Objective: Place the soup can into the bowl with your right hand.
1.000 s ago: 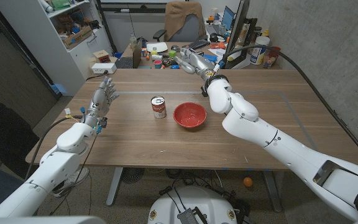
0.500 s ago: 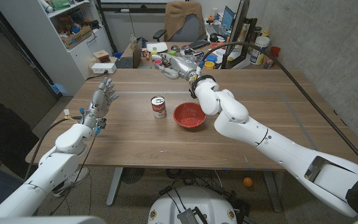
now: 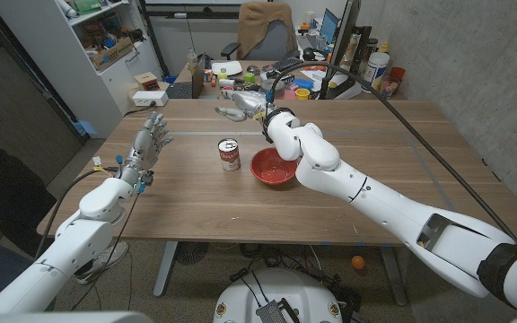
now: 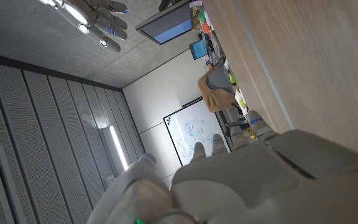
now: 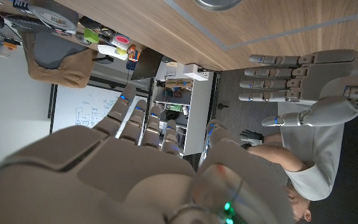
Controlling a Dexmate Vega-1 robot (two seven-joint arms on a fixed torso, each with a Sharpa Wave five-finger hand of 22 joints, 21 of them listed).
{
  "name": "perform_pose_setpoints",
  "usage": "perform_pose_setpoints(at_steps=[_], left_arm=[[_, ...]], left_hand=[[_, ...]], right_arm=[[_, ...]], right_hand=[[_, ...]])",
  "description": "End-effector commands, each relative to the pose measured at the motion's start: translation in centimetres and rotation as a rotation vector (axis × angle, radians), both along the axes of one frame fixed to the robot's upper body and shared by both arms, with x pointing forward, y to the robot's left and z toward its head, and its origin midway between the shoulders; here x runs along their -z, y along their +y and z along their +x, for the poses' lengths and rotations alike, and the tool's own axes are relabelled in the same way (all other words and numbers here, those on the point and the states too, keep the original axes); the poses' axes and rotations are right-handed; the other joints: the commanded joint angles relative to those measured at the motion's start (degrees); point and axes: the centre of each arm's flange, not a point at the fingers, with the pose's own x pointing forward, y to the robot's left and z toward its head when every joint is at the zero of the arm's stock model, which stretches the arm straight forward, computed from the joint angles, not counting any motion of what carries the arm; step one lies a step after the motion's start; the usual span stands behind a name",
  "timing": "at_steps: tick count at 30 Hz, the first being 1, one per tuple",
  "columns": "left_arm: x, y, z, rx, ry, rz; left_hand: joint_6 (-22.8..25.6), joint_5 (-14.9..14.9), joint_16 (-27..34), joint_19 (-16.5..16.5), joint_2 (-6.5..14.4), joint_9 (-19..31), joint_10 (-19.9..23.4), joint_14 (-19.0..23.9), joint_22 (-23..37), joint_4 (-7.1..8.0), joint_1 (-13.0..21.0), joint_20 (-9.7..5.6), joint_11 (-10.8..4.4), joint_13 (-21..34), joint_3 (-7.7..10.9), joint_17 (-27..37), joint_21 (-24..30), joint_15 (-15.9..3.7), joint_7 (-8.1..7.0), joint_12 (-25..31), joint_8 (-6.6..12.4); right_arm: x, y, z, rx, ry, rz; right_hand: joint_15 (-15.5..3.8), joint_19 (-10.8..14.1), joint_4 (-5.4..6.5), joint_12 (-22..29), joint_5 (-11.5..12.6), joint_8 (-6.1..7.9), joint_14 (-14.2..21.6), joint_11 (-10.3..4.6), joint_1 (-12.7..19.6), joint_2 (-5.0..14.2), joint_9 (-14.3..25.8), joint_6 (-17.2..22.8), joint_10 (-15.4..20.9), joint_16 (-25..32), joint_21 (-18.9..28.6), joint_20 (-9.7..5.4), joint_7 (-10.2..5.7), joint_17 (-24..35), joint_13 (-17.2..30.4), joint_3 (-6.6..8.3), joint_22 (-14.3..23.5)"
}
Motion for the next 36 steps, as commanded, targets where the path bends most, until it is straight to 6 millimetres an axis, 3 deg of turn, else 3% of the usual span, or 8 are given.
perform_pose_setpoints(at_steps=[1,14,21,25,36], left_arm=[[0.2,0.2,-0.1,-0.004,0.008,0.001],[0.2,0.2,-0.1,-0.004,0.007,-0.001],[0.2,0.2,0.0,-0.004,0.006,-0.002],[0.2,0.2,0.1,-0.002,0.007,-0.001],[0.2,0.1,0.4,0.007,0.016,0.004]], left_hand=[[-14.34,0.39,0.32,-7.09,1.65,0.31,-10.48,-9.9,0.07,0.09,-0.26,0.22,0.35,0.2,-0.25,0.24,-0.02,0.26,0.25,0.22,0.21],[-14.35,0.43,0.38,-7.12,1.62,0.31,-10.52,-9.93,0.1,0.1,-0.28,0.21,0.32,0.2,-0.52,0.25,-0.03,0.26,0.25,0.26,0.19],[-14.37,0.45,0.4,-7.13,1.61,0.31,-10.6,-9.96,0.11,0.1,-0.29,0.18,0.39,0.2,-0.66,0.25,-0.03,0.3,0.28,0.26,0.18],[-14.38,0.47,0.41,-7.14,1.61,0.31,-10.64,-10.0,0.11,0.1,-0.29,0.18,0.44,0.2,-0.74,0.25,-0.04,0.31,0.27,0.26,0.17],[-14.29,0.51,0.41,-7.16,1.61,0.31,-10.64,-10.11,0.13,0.09,-0.27,0.19,0.45,0.2,-0.95,0.25,-0.05,0.31,0.26,0.31,0.2]], right_arm=[[1.1,2.3,1.4,0.043,0.019,-0.132],[2.9,4.3,1.6,0.074,0.012,-0.273],[3.1,4.9,1.8,0.092,0.011,-0.319],[3.3,5.2,2.1,0.115,0.023,-0.363],[4.4,5.4,3.1,0.166,0.064,-0.44]], right_hand=[[-0.5,0.71,-0.86,-0.34,0.31,-0.32,0.0,-0.95,1.12,-0.32,0.21,-0.64,-0.51,-0.11,0.07,0.11,-1.33,0.05,0.2,-0.04,0.11],[-1.47,1.05,-2.58,-0.95,0.13,-1.08,-0.8,-2.42,2.35,-1.41,0.3,-4.25,-2.53,-0.42,-0.44,0.54,-2.36,0.09,0.25,-0.52,0.02],[-1.88,2.05,-3.84,-1.05,0.12,-1.0,-1.17,-3.69,3.73,-1.55,0.35,-5.68,-3.4,-0.48,-0.51,0.43,-4.08,0.06,0.28,-0.4,-0.03],[-2.0,2.57,-4.68,-1.36,0.04,-1.23,-1.84,-4.41,4.63,-1.63,0.38,-7.67,-4.84,-0.58,-0.69,0.25,-6.11,0.11,0.3,-0.48,-0.04],[-2.54,5.25,-6.05,-1.52,-0.21,-0.99,-2.41,-5.77,6.27,-1.8,0.44,-10.12,-7.29,-0.45,-0.42,0.46,-7.47,0.1,0.32,-0.7,-0.09]])
